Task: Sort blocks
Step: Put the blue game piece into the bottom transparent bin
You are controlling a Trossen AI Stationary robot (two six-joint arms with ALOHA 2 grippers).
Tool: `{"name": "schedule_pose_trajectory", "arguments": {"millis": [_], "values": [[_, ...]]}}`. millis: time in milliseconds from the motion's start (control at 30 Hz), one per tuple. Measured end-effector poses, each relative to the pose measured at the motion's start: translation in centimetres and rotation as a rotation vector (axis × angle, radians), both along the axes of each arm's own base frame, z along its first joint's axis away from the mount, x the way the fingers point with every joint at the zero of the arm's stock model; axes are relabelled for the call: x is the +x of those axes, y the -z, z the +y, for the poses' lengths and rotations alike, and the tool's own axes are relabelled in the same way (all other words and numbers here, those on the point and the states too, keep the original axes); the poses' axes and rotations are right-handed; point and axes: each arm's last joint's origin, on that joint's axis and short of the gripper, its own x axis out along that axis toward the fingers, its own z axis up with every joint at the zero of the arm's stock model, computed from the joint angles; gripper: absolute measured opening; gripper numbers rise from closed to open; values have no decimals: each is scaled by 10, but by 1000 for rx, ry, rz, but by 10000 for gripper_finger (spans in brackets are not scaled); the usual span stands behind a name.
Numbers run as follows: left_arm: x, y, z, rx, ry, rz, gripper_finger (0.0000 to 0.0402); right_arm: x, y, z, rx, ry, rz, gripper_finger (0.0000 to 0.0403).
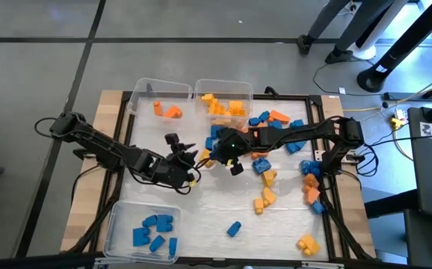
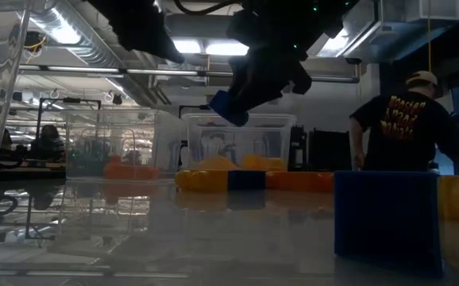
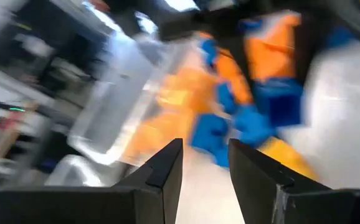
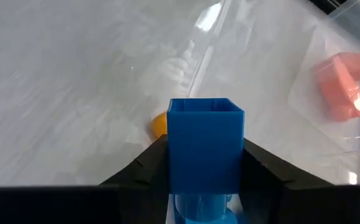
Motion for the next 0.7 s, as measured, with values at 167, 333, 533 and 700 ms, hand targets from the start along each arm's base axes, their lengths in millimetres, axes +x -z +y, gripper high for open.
{"name": "schedule_pose_trajectory", "arguments": {"millis": [167, 333, 533, 700], "values": [[0, 5, -3, -165, 78, 16, 117, 5, -5, 0, -2, 0, -69, 162], [1, 6, -5, -217, 113, 25, 117, 10, -12, 0, -2, 2, -164, 152], [6, 2, -7, -222, 136, -24, 117, 14, -17, 0, -2, 3, -234, 146], [8, 0, -5, -203, 146, -33, 117, 15, -19, 0, -1, 2, -251, 158]]}}
